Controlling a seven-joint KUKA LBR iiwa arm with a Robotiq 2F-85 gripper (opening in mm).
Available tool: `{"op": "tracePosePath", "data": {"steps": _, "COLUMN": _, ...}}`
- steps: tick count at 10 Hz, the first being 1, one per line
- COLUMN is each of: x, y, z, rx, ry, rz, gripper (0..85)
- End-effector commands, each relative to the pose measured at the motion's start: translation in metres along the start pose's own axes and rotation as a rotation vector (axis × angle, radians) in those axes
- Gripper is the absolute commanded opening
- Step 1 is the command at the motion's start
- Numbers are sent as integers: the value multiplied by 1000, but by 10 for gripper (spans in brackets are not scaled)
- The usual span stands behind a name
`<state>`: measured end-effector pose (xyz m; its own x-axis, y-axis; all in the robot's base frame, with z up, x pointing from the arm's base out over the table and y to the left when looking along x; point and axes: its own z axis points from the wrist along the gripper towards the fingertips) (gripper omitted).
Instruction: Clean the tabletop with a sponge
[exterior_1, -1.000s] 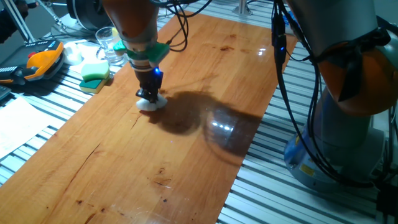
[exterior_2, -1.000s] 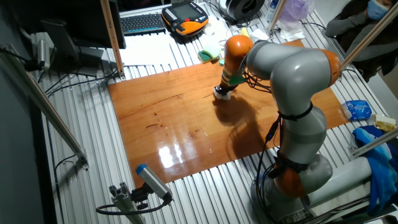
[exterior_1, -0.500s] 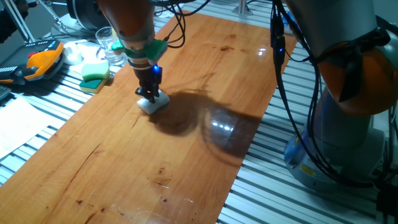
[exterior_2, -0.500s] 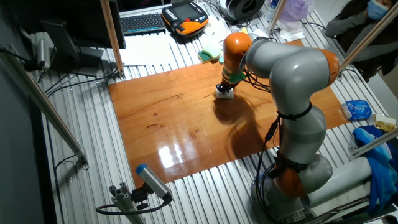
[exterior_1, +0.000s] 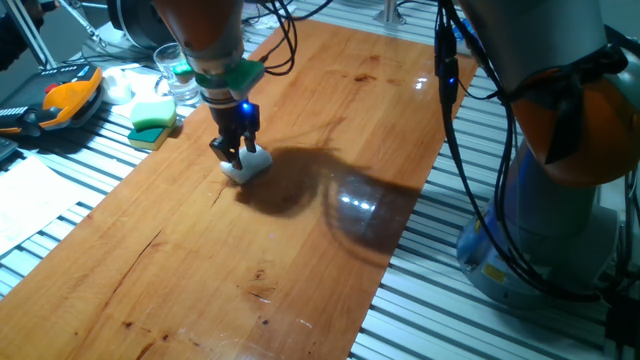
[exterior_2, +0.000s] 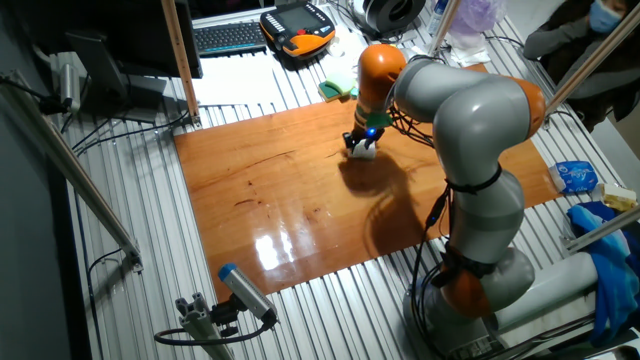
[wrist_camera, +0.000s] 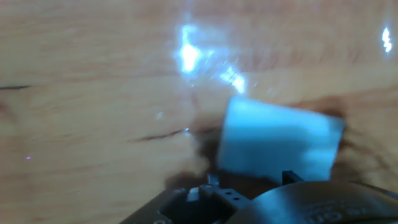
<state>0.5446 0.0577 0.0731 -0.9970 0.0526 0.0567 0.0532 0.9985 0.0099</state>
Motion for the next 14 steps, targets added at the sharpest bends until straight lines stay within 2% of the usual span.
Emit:
{"op": "tracePosePath", "data": {"steps": 1, "x": 7, "y": 6, "z": -3, "rx": -9, "ry": 12, "rz": 18, "gripper": 510}}
{"op": "tracePosePath", "data": {"steps": 2, "x": 14, "y": 9, "z": -8, "rx": -10, "ry": 19, "rz": 20, "gripper": 340}}
{"op": "tracePosePath", "data": {"steps": 3, "x": 19, "y": 10, "z": -15, "rx": -6, "ry": 35, "rz": 19, "gripper": 340}}
{"op": "tracePosePath", "data": {"steps": 4, "x": 24, "y": 9, "z": -21, "rx": -4, "ry": 50, "rz": 8, "gripper": 170}}
{"op": "tracePosePath", "data": {"steps": 5, "x": 30, "y": 9, "z": -27, "rx": -5, "ry": 61, "rz": 4, "gripper": 170}}
{"op": "tracePosePath", "data": {"steps": 6, "x": 34, "y": 8, "z": -31, "rx": -4, "ry": 63, "rz": -13, "gripper": 0}}
{"op": "tracePosePath", "data": {"steps": 8, "x": 40, "y": 8, "z": -34, "rx": 6, "ry": 65, "rz": -44, "gripper": 0}}
{"op": "tracePosePath", "data": {"steps": 9, "x": 43, "y": 7, "z": -33, "rx": 10, "ry": 52, "rz": -56, "gripper": 0}}
{"op": "tracePosePath", "data": {"steps": 11, "x": 48, "y": 4, "z": -34, "rx": -6, "ry": 42, "rz": -61, "gripper": 0}}
{"op": "tracePosePath", "data": {"steps": 14, "x": 48, "y": 5, "z": -33, "rx": -17, "ry": 30, "rz": -40, "gripper": 0}}
